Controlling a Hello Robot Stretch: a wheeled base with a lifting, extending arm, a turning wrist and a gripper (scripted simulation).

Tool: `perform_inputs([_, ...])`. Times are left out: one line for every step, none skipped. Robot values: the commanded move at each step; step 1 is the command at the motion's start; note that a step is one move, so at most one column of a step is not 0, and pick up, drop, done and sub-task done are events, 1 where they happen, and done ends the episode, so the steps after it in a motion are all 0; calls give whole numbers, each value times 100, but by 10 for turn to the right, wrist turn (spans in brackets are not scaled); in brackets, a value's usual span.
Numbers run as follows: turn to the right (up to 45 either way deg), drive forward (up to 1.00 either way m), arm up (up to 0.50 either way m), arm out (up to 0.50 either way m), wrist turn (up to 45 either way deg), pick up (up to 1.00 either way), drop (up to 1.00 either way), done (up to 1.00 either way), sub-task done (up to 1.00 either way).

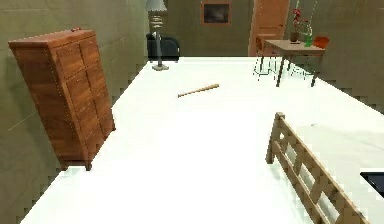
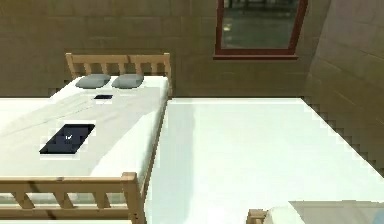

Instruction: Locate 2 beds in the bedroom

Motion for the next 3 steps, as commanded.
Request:
perform_inputs([0,10,0,0,0,0,0,0,0])
perform_inputs([450,0,0,0,0,0,0,0,0])
perform_inputs([180,0,0,0,0,0,0,0,0])
